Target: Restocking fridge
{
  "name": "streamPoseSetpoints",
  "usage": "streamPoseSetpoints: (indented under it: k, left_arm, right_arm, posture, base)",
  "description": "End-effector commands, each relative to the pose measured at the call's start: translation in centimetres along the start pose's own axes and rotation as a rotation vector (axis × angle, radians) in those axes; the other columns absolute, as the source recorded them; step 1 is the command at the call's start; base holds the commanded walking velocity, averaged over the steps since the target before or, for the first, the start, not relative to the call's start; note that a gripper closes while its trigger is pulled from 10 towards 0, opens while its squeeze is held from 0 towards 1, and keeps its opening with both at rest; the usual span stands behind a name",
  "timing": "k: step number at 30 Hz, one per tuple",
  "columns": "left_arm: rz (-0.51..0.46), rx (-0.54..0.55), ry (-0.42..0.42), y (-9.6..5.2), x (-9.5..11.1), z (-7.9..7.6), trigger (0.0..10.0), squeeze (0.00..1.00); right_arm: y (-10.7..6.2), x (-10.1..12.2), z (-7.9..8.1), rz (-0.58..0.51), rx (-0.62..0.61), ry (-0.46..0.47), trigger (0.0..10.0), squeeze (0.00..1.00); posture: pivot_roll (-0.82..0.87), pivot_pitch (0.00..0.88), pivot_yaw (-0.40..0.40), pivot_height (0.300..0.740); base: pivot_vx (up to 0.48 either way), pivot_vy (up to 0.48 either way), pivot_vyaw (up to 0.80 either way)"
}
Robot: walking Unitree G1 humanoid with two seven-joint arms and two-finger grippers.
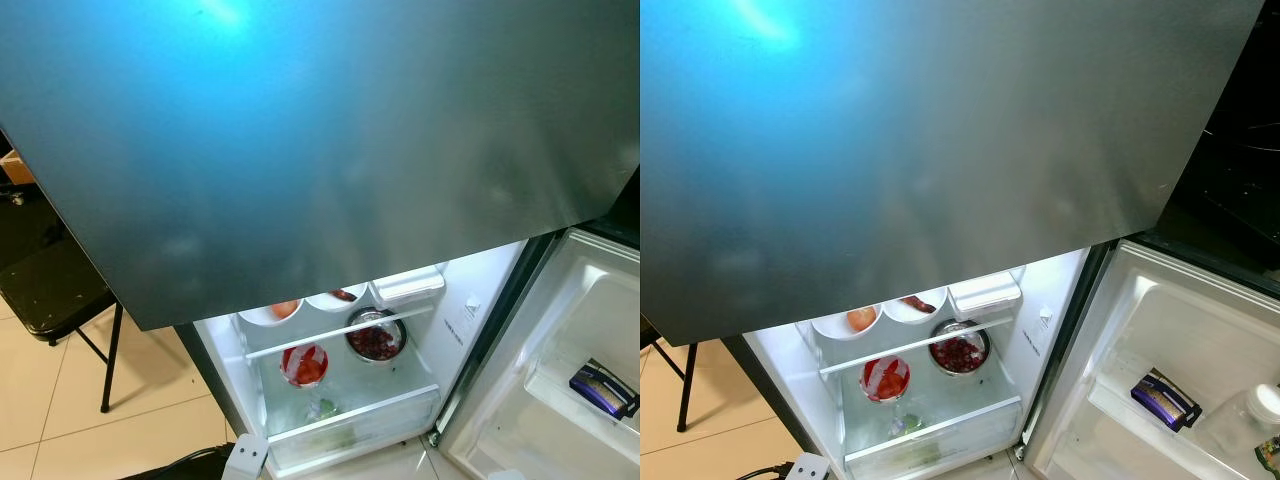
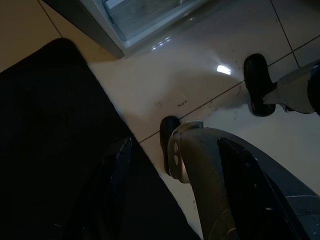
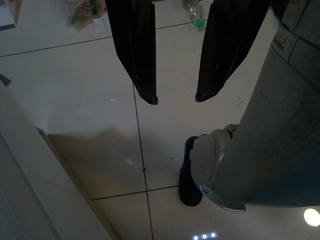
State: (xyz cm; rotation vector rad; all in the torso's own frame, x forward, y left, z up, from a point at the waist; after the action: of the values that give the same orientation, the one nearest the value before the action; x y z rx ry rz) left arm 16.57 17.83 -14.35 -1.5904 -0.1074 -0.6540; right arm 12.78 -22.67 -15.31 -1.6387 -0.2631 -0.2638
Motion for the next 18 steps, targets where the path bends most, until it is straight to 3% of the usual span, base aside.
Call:
streamPoseSetpoints:
  k: [1, 18]
  left_arm:
    - [0.007, -0.005, 0.012, 0.00, -0.11, -0.07, 10.0, 0.00]
    - [0.007, -0.008, 0.006, 0.03, -0.17, -0.30, 10.0, 0.00]
  right_arm:
    - [0.01, -0.24, 0.23, 0.001, 0.003, 0.007, 10.0, 0.00]
    - [-0.04, -0.49, -0.01, 0.006, 0.000, 0.004, 10.0, 0.00]
  posture:
    - [0.02, 0.000, -0.024, 0.740]
    - [0.02, 0.000, -0.032, 0.740]
  base:
    - [0.000, 0.000, 0.00]
    - [0.000, 0.000, 0.00]
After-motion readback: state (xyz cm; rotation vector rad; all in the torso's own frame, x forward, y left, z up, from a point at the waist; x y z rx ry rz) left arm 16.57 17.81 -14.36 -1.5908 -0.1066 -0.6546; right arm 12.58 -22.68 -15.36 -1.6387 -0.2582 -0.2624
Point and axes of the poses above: a point about 5 cm out from each wrist's last joint towards the gripper, its own y axis pointing out of the wrist towards the gripper, its own x axis along the axis of the wrist's last joint, z = x × y, the point moved 5 cm from there along y, pointing out of the wrist towards the gripper, and after that the axes turned 8 degrees about y, right-handed, at the moved point
